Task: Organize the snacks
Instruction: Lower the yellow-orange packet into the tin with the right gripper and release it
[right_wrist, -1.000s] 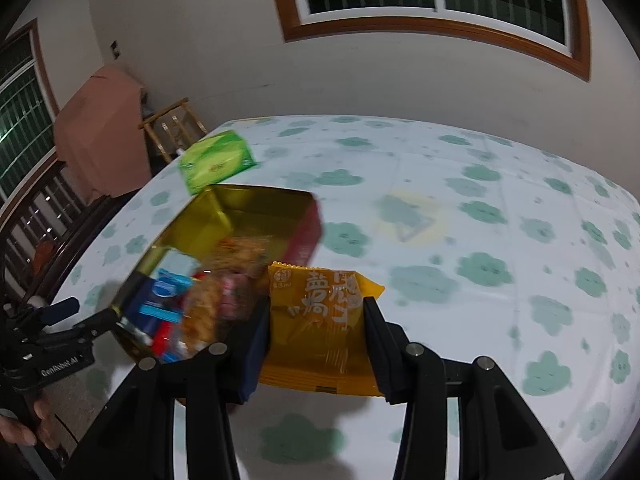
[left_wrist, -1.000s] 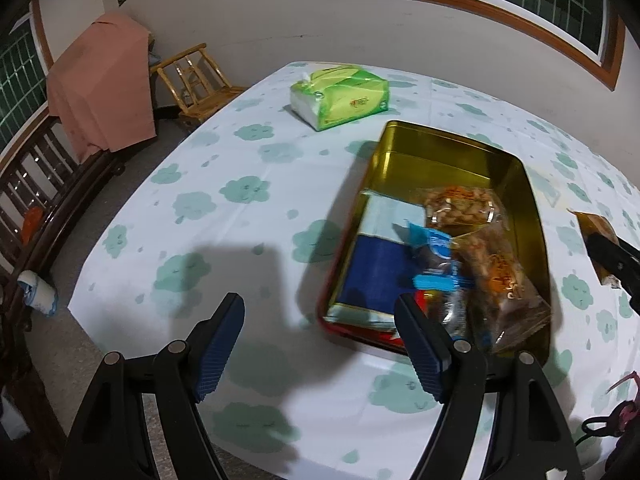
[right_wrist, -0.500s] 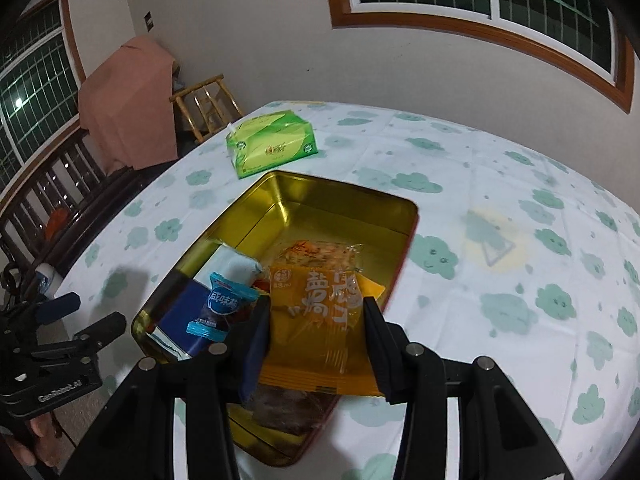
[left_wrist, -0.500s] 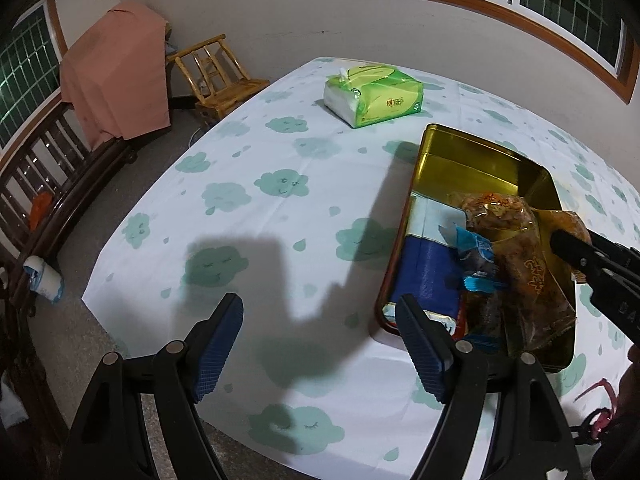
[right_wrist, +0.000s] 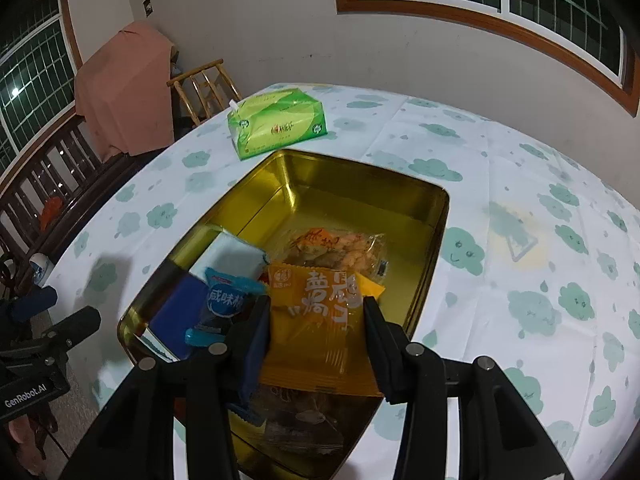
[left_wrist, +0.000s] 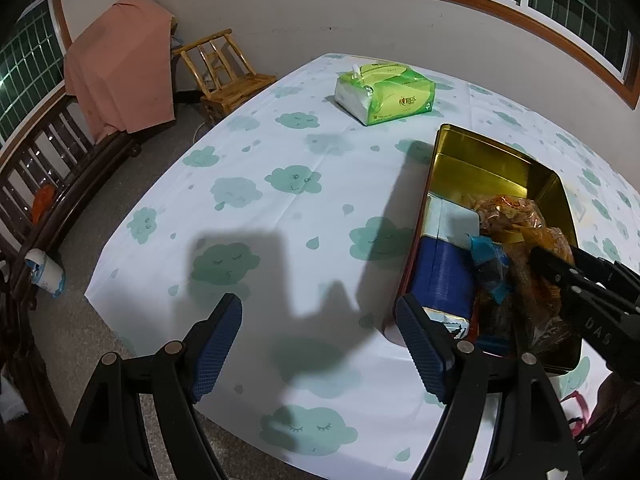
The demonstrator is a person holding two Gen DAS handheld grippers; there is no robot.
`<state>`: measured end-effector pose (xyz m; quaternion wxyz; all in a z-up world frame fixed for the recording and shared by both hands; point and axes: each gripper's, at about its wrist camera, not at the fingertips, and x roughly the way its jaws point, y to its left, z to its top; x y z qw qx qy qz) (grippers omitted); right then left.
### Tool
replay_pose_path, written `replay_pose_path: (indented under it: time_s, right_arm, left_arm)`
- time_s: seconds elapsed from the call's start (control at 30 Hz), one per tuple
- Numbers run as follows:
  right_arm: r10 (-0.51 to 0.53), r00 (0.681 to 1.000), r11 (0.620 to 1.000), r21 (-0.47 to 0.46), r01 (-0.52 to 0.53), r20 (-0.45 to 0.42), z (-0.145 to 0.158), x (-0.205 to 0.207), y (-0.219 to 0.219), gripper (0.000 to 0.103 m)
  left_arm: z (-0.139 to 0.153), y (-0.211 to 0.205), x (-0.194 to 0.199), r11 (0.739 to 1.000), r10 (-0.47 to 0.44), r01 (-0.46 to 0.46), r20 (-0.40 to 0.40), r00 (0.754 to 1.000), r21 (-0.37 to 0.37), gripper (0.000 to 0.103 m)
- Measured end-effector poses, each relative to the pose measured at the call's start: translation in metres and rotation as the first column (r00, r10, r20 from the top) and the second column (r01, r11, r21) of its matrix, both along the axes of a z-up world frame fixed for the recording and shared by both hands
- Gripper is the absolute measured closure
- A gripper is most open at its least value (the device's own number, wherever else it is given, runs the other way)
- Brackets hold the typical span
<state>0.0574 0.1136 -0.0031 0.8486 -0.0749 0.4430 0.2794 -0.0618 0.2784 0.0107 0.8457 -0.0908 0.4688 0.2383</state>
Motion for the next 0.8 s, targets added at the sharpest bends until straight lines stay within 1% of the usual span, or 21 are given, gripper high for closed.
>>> replay_pose_path:
  time_s: [0.07, 0.33, 0.43, 0.5, 0.57, 0.6, 0.7, 0.8]
  right_arm:
    - [0.002, 1.000, 1.000, -0.005, -0.002, 0.007, -0.002, -0.002, 0.001, 0.055]
    - [0.001, 1.000, 1.000, -0.012, -0.001, 0.006, -0.003, -0.004, 0.003, 0.054]
    - [0.007, 1.000, 1.000, -0.020, -0.007, 0.008, -0.002, -0.005, 0.003, 0.053]
    - [0.010, 1.000, 1.000, -0.023, -0.010, 0.002, -0.003, -0.005, 0.004, 0.051]
    - [0.014, 1.000, 1.000, -0.019, -0.014, -0.004, -0.002, -0.006, 0.003, 0.044]
    - [0.013, 1.000, 1.000, -0.020, -0.013, -0.004, 0.000, -0.008, 0.003, 0.044]
    - [0.020, 1.000, 0.999, -0.026, -0.020, 0.007, 0.004, -0.014, 0.002, 0.039]
    - [0.037, 0.999, 0.999, -0.029, -0.036, 0.024, 0.009, -0.022, 0.001, 0.032]
  left_arm:
    - [0.000, -0.002, 0.001, 1.000, -0.005, 0.005, -0.002, 1.000, 0.001, 0.026]
    - [-0.001, -0.012, 0.005, 1.000, -0.023, 0.023, -0.010, 1.000, 0.003, 0.026]
    - [0.000, -0.015, 0.006, 1.000, -0.027, 0.027, -0.009, 1.000, 0.003, 0.024]
    - [0.001, -0.016, 0.006, 1.000, -0.030, 0.030, -0.007, 1.000, 0.007, 0.024]
    - [0.002, -0.018, 0.005, 0.999, -0.031, 0.031, -0.008, 0.999, 0.009, 0.023]
    - [0.002, -0.018, 0.005, 0.999, -0.031, 0.031, -0.007, 0.999, 0.008, 0.023]
    - [0.003, -0.021, 0.006, 0.999, -0.034, 0.034, -0.008, 0.999, 0.011, 0.023]
    - [0.004, -0.024, 0.006, 0.999, -0.040, 0.040, -0.008, 0.999, 0.015, 0.023]
